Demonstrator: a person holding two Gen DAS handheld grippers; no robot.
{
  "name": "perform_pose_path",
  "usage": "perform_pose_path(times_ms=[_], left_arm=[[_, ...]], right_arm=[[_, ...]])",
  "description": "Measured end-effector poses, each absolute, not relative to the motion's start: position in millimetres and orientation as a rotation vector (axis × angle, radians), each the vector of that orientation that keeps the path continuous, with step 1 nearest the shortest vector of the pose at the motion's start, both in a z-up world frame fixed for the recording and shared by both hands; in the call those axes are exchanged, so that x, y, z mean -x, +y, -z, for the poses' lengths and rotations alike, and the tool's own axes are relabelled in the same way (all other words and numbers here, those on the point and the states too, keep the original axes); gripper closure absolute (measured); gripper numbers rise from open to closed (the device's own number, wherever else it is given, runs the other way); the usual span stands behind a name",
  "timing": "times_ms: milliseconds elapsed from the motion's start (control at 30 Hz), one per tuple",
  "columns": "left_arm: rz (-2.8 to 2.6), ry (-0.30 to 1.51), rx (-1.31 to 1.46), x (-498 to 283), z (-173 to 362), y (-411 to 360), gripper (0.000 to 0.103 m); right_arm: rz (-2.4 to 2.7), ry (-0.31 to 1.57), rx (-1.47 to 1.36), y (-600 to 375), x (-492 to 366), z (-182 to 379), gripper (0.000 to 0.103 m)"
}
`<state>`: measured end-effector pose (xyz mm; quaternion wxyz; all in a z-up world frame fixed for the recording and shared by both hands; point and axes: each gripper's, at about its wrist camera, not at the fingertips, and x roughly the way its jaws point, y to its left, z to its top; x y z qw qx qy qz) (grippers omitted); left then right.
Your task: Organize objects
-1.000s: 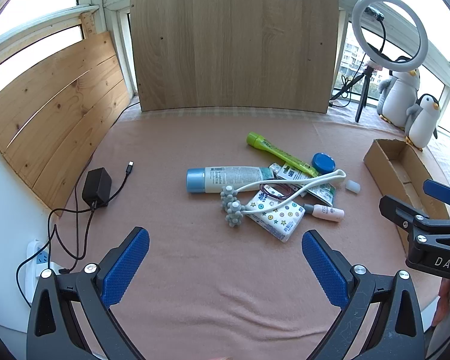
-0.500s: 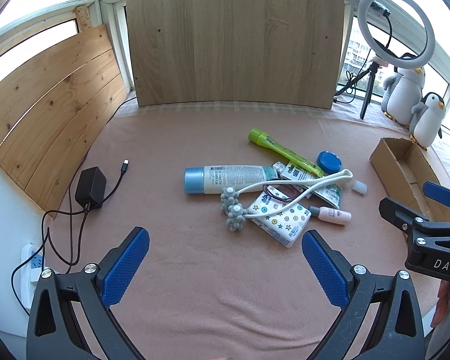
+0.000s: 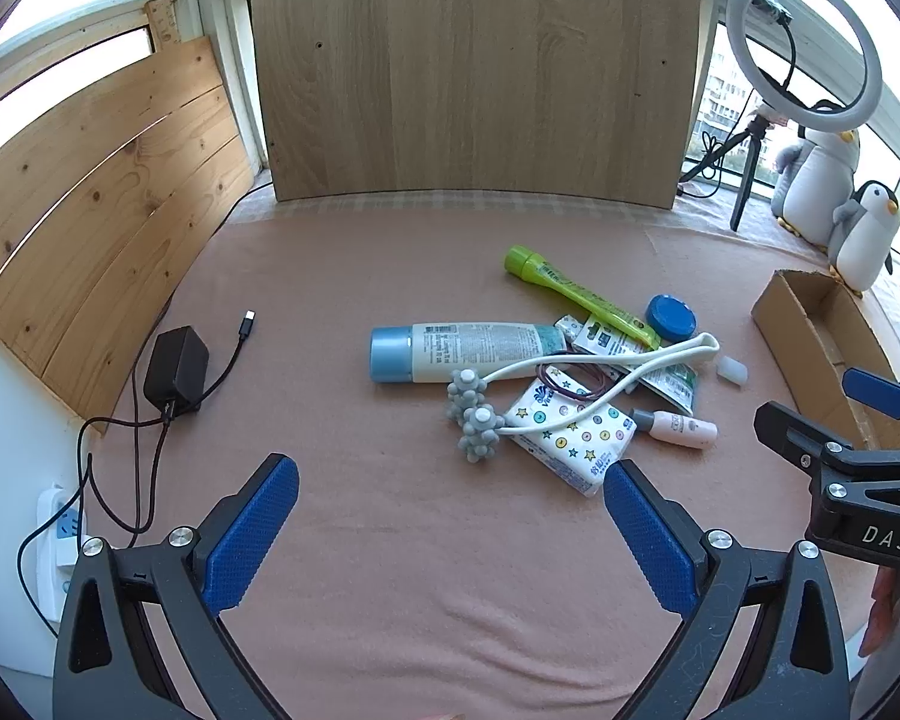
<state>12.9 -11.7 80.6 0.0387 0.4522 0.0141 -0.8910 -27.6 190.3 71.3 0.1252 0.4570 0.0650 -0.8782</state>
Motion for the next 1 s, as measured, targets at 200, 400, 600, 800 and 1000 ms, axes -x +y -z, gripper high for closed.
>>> perform_pose_path(times_ms=[200,400,600,800,1000], left_arm=[[2.721,0.041,-1.402,-8.6,-75.6,-12.6,0.0],[2.713,0.093,-1.442,-4.4,-61.0,-20.8,0.0],[2.687,0.209,-1.526,-4.5,-28.2,-37.4,0.0],[2.656,0.193,-1.545,-9.4,-1.5,-41.8,0.0],[2.652,0.18,-1.566,-14.9,19.0,-40.4,0.0]], right_arm=[[2.534,0.196,-1.358,189.1,32.5,-61.4,0.0],[2.44,0.24,-1.402,186.5,39.3,-28.2,0.0],[2.327,0.357,-1.387,184.4,46.2,10.9,0.0],[2.256,0.407,-1.345,185.6,59.8,35.6,0.0],[2.174,0.466,-1.236,186.3,63.7,37.3,0.0]])
